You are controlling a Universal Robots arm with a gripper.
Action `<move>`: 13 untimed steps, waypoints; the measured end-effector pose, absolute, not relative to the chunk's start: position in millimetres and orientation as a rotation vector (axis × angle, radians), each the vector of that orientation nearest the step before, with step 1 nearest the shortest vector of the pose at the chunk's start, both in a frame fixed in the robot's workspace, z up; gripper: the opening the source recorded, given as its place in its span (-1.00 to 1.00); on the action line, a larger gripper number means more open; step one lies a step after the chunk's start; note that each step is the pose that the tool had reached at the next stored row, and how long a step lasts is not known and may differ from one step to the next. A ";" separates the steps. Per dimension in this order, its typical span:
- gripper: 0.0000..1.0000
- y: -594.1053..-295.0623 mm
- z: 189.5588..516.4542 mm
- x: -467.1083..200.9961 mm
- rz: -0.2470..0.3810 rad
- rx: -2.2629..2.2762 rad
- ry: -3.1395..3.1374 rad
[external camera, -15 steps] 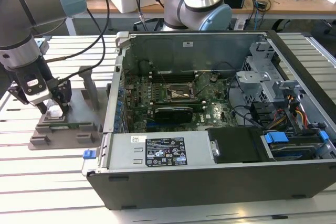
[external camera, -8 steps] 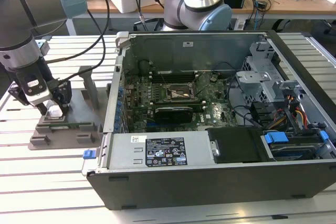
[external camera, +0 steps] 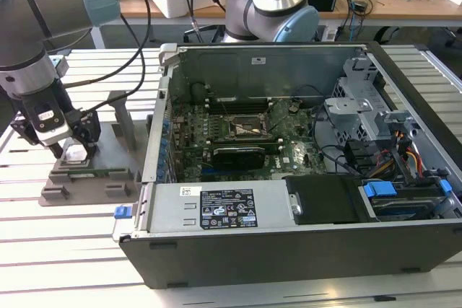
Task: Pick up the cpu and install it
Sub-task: 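Pick up the cpu and move it towards the insertion slot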
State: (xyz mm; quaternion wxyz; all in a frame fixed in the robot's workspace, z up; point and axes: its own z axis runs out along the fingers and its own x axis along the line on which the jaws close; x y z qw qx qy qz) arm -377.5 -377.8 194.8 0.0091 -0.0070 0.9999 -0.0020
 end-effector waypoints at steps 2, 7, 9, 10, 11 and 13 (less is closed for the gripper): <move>0.38 -377.3 192.8 -377.7 -0.001 -0.022 3.123; 0.38 -376.4 191.6 -381.1 -0.001 -0.022 3.123; 0.38 -376.4 190.6 -381.2 -0.001 -0.022 3.123; 0.38 -376.4 188.8 -381.2 -0.001 -0.022 3.123; 0.38 -376.4 188.0 -381.3 -0.001 -0.022 3.124; 0.38 -376.0 187.8 -382.3 -0.001 -0.022 3.123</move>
